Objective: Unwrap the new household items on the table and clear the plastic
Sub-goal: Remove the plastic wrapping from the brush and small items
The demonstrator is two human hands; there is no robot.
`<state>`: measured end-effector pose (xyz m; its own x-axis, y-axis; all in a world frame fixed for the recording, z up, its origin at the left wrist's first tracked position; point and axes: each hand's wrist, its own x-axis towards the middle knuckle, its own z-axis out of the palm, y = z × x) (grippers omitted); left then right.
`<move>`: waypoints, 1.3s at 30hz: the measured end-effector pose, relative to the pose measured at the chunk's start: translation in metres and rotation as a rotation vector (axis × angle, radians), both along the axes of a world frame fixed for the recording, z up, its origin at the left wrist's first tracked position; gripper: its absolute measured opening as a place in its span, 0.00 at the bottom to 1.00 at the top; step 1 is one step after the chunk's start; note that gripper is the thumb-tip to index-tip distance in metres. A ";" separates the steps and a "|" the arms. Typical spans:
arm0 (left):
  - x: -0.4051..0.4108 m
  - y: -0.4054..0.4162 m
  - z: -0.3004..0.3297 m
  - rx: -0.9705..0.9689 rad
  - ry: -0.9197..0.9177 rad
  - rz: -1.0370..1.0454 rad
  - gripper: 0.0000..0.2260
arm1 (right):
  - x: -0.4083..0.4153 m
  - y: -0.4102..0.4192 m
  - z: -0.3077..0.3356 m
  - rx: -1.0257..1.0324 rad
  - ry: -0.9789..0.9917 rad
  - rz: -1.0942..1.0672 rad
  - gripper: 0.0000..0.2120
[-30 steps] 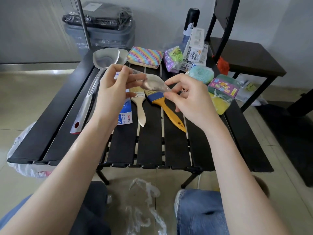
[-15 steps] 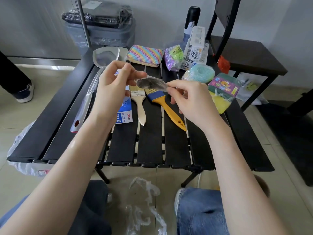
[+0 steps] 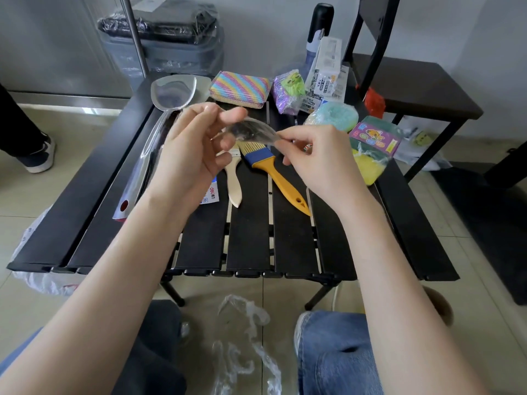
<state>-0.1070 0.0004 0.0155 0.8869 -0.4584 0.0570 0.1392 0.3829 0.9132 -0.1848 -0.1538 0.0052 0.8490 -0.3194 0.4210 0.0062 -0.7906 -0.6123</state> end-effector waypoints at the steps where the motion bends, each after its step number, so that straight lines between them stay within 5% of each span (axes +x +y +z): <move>1: -0.001 -0.001 0.001 0.002 0.026 0.016 0.09 | 0.000 0.001 -0.001 0.003 0.000 0.002 0.08; 8: 0.001 -0.005 -0.011 0.325 -0.203 0.264 0.05 | -0.001 0.001 -0.001 -0.021 -0.043 -0.058 0.10; 19: -0.001 -0.003 -0.015 0.249 -0.311 0.344 0.07 | 0.002 0.004 -0.004 0.033 -0.014 -0.077 0.06; 27: 0.002 -0.004 -0.018 0.447 -0.681 0.447 0.02 | -0.002 0.002 0.001 0.245 0.070 0.032 0.07; 39: -0.003 -0.008 -0.014 0.133 -0.322 0.387 0.05 | -0.006 0.005 0.009 0.726 0.241 0.077 0.06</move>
<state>-0.1100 -0.0078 0.0019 0.9401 -0.1227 0.3181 -0.2851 0.2285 0.9309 -0.1904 -0.1487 0.0140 0.9218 -0.3811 -0.0714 -0.1547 -0.1925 -0.9690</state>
